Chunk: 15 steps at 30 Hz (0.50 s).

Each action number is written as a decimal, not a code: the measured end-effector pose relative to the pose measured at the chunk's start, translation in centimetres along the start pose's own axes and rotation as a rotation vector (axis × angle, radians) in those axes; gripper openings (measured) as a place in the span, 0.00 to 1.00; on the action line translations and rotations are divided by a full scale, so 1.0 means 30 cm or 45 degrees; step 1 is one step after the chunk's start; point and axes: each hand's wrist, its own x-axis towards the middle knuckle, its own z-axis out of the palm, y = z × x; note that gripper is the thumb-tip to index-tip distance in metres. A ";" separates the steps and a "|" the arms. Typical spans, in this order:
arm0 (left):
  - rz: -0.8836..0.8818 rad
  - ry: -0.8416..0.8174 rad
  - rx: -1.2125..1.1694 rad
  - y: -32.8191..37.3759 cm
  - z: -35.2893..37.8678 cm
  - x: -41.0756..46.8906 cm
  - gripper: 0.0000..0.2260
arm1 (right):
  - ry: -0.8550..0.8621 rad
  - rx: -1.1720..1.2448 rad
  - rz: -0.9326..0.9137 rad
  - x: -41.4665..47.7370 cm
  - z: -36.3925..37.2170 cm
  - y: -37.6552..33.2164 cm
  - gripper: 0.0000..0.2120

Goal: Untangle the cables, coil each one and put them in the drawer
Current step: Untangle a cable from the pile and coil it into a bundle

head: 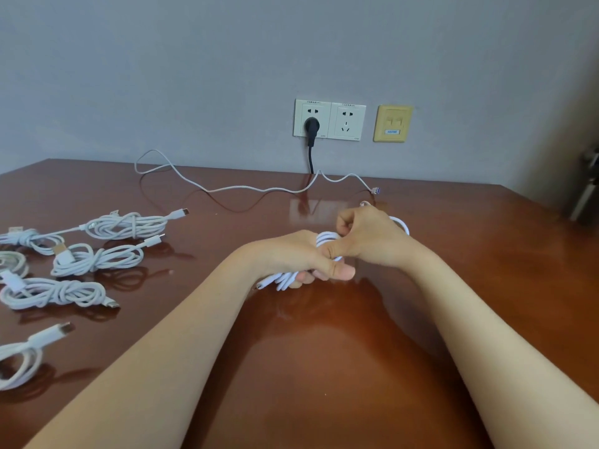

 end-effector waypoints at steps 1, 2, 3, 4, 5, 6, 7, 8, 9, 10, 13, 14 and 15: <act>-0.004 -0.011 0.023 -0.002 -0.002 0.000 0.11 | -0.087 0.110 0.024 -0.002 -0.008 0.006 0.23; -0.006 -0.009 0.026 -0.003 -0.004 0.000 0.09 | -0.176 0.230 0.043 -0.006 -0.015 0.011 0.22; -0.002 -0.004 0.017 -0.004 -0.006 0.000 0.07 | -0.257 0.327 0.058 -0.011 -0.023 0.017 0.20; 0.008 -0.003 -0.003 -0.005 -0.008 -0.003 0.04 | -0.313 0.389 0.062 -0.016 -0.030 0.023 0.17; 0.017 0.004 -0.024 -0.007 -0.010 -0.005 0.03 | -0.346 0.445 0.064 -0.019 -0.035 0.029 0.14; 0.023 0.017 -0.044 -0.010 -0.013 -0.007 0.03 | -0.368 0.525 0.071 -0.019 -0.039 0.033 0.11; 0.030 0.039 -0.065 -0.014 -0.017 -0.007 0.05 | -0.382 0.629 0.085 -0.017 -0.040 0.035 0.09; 0.036 0.063 -0.086 -0.019 -0.020 -0.006 0.07 | -0.382 0.726 0.102 -0.015 -0.038 0.033 0.08; 0.041 0.085 -0.103 -0.023 -0.023 -0.005 0.10 | -0.364 0.788 0.110 -0.014 -0.036 0.027 0.09; 0.043 0.107 -0.124 -0.026 -0.025 -0.001 0.11 | -0.326 0.797 0.099 -0.014 -0.035 0.018 0.09; 0.050 0.219 -0.217 -0.032 -0.026 0.008 0.14 | -0.124 0.555 -0.038 -0.016 -0.018 0.000 0.12; 0.045 0.272 -0.250 -0.032 -0.028 0.010 0.14 | -0.048 0.368 -0.086 -0.016 -0.010 0.003 0.13; 0.043 0.325 -0.280 -0.034 -0.031 0.012 0.14 | 0.019 0.143 -0.122 -0.016 -0.003 0.011 0.15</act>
